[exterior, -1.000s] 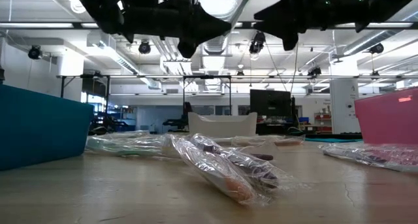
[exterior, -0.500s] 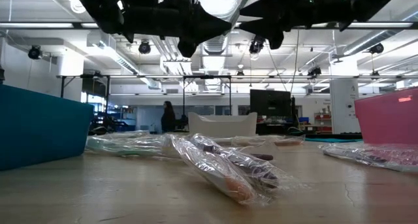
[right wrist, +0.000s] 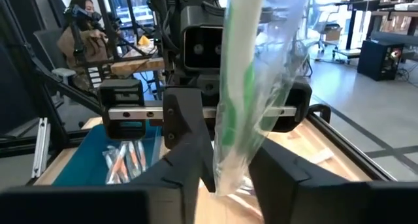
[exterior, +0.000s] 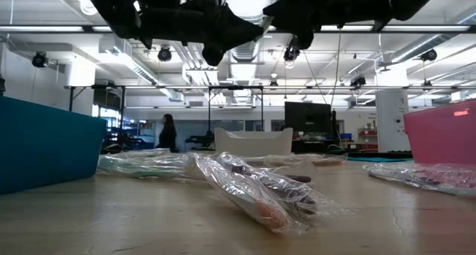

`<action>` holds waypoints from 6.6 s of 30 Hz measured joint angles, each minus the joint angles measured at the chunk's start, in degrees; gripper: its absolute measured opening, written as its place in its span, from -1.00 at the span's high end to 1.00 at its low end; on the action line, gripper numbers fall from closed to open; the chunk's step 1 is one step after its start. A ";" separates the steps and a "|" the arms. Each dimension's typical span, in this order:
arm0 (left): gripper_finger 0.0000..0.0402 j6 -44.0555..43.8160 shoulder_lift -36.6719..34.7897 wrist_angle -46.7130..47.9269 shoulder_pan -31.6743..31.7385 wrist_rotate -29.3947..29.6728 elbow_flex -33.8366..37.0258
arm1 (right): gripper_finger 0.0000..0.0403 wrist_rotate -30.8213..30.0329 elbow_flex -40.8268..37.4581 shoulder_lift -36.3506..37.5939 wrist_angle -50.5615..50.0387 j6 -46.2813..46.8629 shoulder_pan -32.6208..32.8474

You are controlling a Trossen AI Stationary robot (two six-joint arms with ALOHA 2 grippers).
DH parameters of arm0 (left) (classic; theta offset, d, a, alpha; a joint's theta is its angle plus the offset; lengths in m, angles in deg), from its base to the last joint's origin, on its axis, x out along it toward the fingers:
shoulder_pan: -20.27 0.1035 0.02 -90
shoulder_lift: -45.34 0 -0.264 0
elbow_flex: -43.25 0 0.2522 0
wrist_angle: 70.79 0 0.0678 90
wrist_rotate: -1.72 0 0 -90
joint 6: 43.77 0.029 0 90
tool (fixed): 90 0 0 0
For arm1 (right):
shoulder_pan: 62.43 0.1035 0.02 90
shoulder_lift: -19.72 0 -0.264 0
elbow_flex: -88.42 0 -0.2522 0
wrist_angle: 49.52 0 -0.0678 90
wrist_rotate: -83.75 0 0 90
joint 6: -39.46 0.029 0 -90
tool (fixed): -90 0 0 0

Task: Pick & Place Toothbrushes
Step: Put the green toothbrush into the pink bin, then put the violet toothbrush into the white bin

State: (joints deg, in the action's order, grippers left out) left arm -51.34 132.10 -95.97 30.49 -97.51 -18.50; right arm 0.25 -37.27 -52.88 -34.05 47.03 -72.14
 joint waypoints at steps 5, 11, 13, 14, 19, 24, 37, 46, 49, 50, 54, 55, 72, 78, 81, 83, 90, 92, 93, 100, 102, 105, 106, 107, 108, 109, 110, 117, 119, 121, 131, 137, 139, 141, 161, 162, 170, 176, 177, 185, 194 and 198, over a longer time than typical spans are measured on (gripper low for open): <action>0.86 0.07 0.00 0.00 0.00 -0.11 0.00 | 0.80 -0.02 0.00 0.02 -0.28 -0.08 0.00; 0.85 -0.01 0.00 0.04 0.00 -0.37 0.02 | 0.86 -0.02 0.00 0.02 -0.31 -0.28 0.00; 0.82 -0.85 0.00 0.02 0.00 -0.37 0.07 | 0.86 0.00 0.00 0.02 -0.37 -0.24 0.00; 0.79 -1.05 0.00 0.10 0.00 -0.35 0.07 | 0.86 0.00 0.00 0.02 -0.44 -0.22 0.00; 0.47 -0.84 0.00 1.40 -0.11 -0.35 0.00 | 0.87 -0.02 -0.04 0.02 -0.83 -0.17 0.01; 0.06 -1.06 0.00 2.73 -0.10 -0.35 0.00 | 0.87 -0.02 -0.04 0.11 -2.00 -0.17 0.00; -0.14 -1.00 -1.55 10.88 0.13 -0.35 0.02 | 0.88 3.89 -0.07 2.52 -5.83 -0.06 -0.02; -0.14 -0.97 -2.47 15.05 0.24 -0.08 0.02 | 0.88 4.04 0.94 10.58 -23.29 -0.06 0.54; -0.14 -0.97 -2.47 16.02 0.31 0.11 0.09 | 0.88 4.01 3.58 12.90 -31.59 -0.05 1.70; -0.14 -0.97 -2.47 16.04 0.31 0.11 0.11 | 0.88 4.02 4.57 13.52 -34.33 -0.02 2.15; -0.14 -0.97 -2.47 16.20 0.31 0.18 0.13 | 0.88 3.82 9.30 14.27 -46.28 1.63 4.95; -0.14 -0.97 -2.47 16.30 0.31 0.28 0.13 | 0.88 3.61 10.63 14.27 -49.59 2.52 5.86; -0.14 1.59 -2.47 16.74 0.66 0.31 0.24 | 0.88 -3.61 24.07 7.40 -83.86 31.37 32.29; -0.14 1.87 -2.47 16.88 0.66 0.32 0.39 | 0.88 -3.80 24.59 4.66 -86.39 43.48 40.47; -0.14 1.89 -2.47 16.85 0.68 0.32 0.39 | 0.88 -2.06 24.29 3.14 -86.42 49.01 43.74; -0.14 1.89 -2.47 16.85 0.68 0.33 0.39 | 0.88 -1.22 23.98 1.86 -86.49 52.07 46.10; -0.14 1.78 -2.47 16.65 0.68 0.31 0.42 | 0.88 -0.55 23.83 -4.94 -87.09 47.48 52.32; -0.14 1.61 -2.47 16.68 0.68 0.31 0.42 | 0.88 0.19 23.85 -7.43 -88.06 44.02 53.28; -0.14 1.61 -2.47 16.65 0.68 0.31 0.42 | 0.88 1.14 23.85 -8.54 -88.39 42.29 53.54; -0.14 1.12 -2.47 17.06 0.68 0.31 0.44 | 0.88 9.81 23.87 -16.57 -91.39 37.02 54.56; -0.14 1.11 -2.47 17.07 0.68 0.31 0.44 | 0.88 11.41 23.87 -18.40 -91.33 34.99 54.95; -0.14 1.08 -2.47 17.09 0.68 0.31 0.44 | 0.88 12.95 23.87 -20.69 -91.35 32.57 55.46; -0.14 1.08 -2.48 17.09 0.68 0.31 0.44 | 0.88 13.37 23.87 -21.35 -91.25 32.12 55.63; -0.14 1.08 -2.47 17.09 0.70 0.31 0.44 | 0.88 13.99 23.87 -21.97 -91.23 31.58 55.67; -0.14 1.10 -2.47 17.11 0.69 0.31 0.44 | 0.88 14.76 23.87 -22.77 -91.01 31.14 55.65; -0.14 1.10 -2.48 17.10 0.69 0.31 0.44 | 0.88 15.55 23.87 -23.33 -90.66 30.90 55.63; -0.14 1.08 -2.48 17.11 0.70 0.32 0.44 | 0.88 16.17 23.87 -23.92 -90.50 30.41 55.63; -0.14 1.11 -2.47 17.11 0.70 0.32 0.44 | 0.88 20.40 23.87 -27.04 -86.49 28.96 55.63; -0.14 1.11 -2.48 17.10 0.70 0.31 0.44 | 0.88 20.72 23.87 -27.41 -85.19 29.09 55.70; -0.14 1.11 -2.47 17.11 0.69 0.32 0.44 | 0.88 20.85 23.87 -27.79 -83.92 29.54 55.69; -0.14 1.15 -2.47 17.11 0.70 0.31 0.44 | 0.83 21.23 23.82 -30.51 -82.16 29.55 55.72; -0.14 1.15 -2.48 17.11 0.69 0.31 0.44 | 0.66 20.55 23.78 -31.19 -82.43 30.20 55.71; -0.14 1.15 -2.47 17.11 0.68 0.31 0.44 | 0.60 20.55 23.76 -31.19 -82.45 30.27 55.71; -0.14 1.15 -2.47 17.11 0.70 0.31 0.44 | 0.54 20.52 23.76 -31.17 -82.65 31.14 55.71; -0.14 -0.31 -2.47 18.66 0.68 0.28 0.44 | 0.18 12.18 31.15 -29.09 -102.48 27.05 55.07; -0.14 -0.31 -2.47 19.12 0.68 0.30 0.44 | 0.19 10.21 32.09 -29.04 -102.57 26.32 54.96; -0.14 0.01 -2.47 22.28 0.68 0.28 0.44 | 0.35 -11.83 40.67 -28.30 -103.81 15.16 54.13; -0.14 0.08 -2.47 23.41 0.68 0.28 0.44 | 0.46 -30.34 44.90 -27.85 -103.89 5.32 53.07; -0.14 0.06 -2.47 23.82 0.68 0.28 0.44 | 0.47 -32.40 45.14 -27.74 -103.94 3.92 52.72; -0.14 0.07 -2.47 26.27 0.68 0.26 0.44 | 0.39 -39.54 45.02 -26.83 -103.49 -5.04 46.91; -0.14 -0.37 -2.48 30.30 0.68 0.08 0.44 | 0.19 -26.87 38.41 -21.25 -83.31 -14.01 37.93; -0.14 -0.38 -2.58 32.92 0.68 0.04 0.44 | 0.17 -20.75 35.64 -20.79 -73.00 -9.23 35.58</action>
State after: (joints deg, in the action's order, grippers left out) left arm -51.72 129.52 -63.05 31.16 -97.47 -18.06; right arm -20.50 -1.62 -73.67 -107.05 37.81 -36.56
